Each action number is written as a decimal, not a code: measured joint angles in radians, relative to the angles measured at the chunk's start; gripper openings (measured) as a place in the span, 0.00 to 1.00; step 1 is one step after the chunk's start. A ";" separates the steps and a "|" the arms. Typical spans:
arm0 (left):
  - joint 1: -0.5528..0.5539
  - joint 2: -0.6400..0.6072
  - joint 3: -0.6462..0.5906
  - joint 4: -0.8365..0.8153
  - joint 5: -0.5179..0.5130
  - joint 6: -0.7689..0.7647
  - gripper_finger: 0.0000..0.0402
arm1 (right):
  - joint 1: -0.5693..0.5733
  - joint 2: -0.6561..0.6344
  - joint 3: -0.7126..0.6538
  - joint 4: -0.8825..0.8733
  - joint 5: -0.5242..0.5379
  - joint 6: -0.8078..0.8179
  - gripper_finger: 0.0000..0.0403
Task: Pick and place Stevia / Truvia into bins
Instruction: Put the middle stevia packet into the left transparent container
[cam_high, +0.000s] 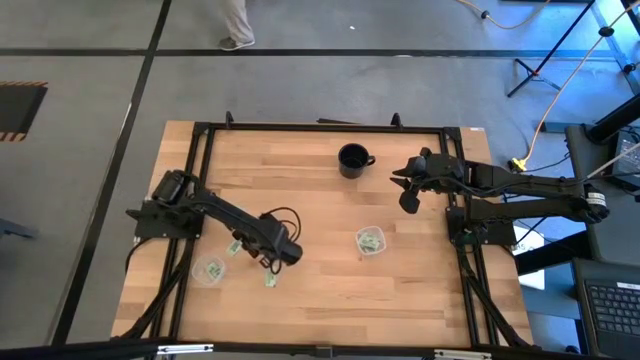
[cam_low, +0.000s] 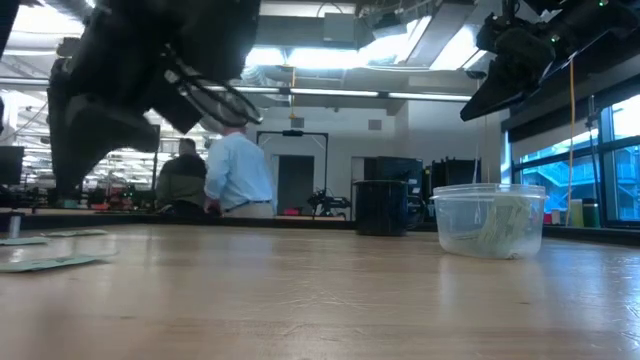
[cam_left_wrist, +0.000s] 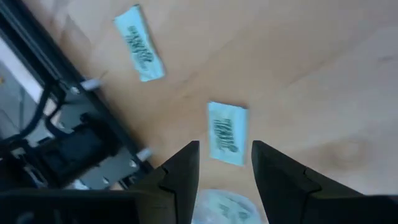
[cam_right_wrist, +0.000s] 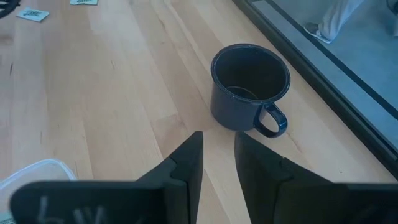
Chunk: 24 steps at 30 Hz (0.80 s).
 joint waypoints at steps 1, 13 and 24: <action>0.000 -0.009 -0.018 0.002 -0.006 0.003 0.35 | 0.000 0.000 0.000 0.000 0.000 0.000 0.24; 0.000 -0.223 -0.275 0.292 0.003 -0.112 0.35 | 0.000 0.000 0.000 0.001 0.000 0.000 0.24; 0.001 -0.216 -0.336 0.345 0.013 -0.141 0.35 | 0.000 0.000 0.000 0.006 0.000 -0.001 0.24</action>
